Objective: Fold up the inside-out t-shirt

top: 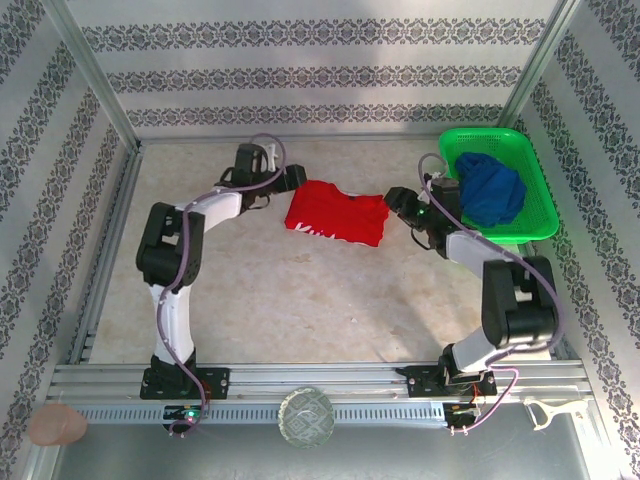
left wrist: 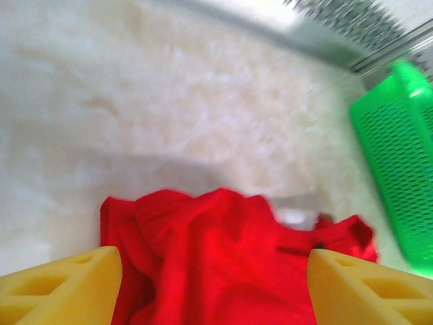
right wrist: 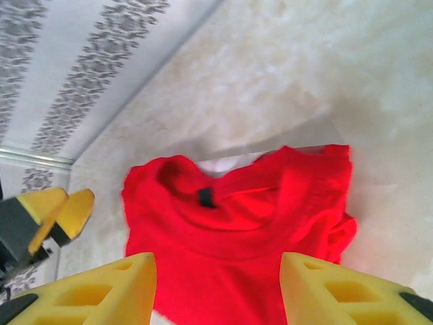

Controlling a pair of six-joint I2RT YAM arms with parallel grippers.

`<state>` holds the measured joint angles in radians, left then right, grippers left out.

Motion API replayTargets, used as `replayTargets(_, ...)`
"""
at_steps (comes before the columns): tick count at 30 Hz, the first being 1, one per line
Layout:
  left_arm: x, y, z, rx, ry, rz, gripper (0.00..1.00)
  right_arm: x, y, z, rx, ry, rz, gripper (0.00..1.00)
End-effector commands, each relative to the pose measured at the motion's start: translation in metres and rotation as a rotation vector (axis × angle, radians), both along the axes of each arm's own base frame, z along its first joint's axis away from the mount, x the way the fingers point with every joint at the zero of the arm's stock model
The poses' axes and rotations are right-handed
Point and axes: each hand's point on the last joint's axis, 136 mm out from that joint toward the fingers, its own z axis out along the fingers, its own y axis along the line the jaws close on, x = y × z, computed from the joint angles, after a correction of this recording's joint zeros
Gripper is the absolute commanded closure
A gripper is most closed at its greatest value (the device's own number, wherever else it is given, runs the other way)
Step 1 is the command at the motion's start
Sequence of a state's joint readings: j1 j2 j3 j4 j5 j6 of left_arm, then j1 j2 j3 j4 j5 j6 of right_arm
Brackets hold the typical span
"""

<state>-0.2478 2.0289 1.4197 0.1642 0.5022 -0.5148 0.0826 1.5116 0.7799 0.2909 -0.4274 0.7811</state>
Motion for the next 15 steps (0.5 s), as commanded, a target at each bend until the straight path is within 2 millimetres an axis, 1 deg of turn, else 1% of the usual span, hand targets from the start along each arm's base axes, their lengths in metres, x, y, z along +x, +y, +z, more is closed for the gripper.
replayTargets(1,-0.020,0.000,0.029,0.006,0.003,-0.035,0.25,-0.035,0.007,-0.012,-0.007,0.064,0.065,0.48)
replayTargets(2,-0.026,0.000,0.026,0.012,0.025,-0.044,0.25,-0.042,0.007,-0.010,-0.004,0.063,0.070,0.48)
replayTargets(4,-0.036,-0.001,0.017,0.029,0.058,-0.065,0.23,-0.054,0.008,-0.006,-0.003,0.059,0.076,0.44)
replayTargets(9,-0.053,0.002,-0.022,0.097,0.162,-0.099,0.22,-0.079,0.005,-0.007,0.002,0.067,0.062,0.35)
replayTargets(12,-0.059,0.000,-0.047,0.118,0.219,-0.122,0.21,-0.086,0.005,-0.013,0.005,0.076,0.052,0.32)
replayTargets(15,-0.063,-0.005,-0.066,0.125,0.256,-0.147,0.21,-0.080,0.014,-0.016,0.017,0.080,0.071,0.33)
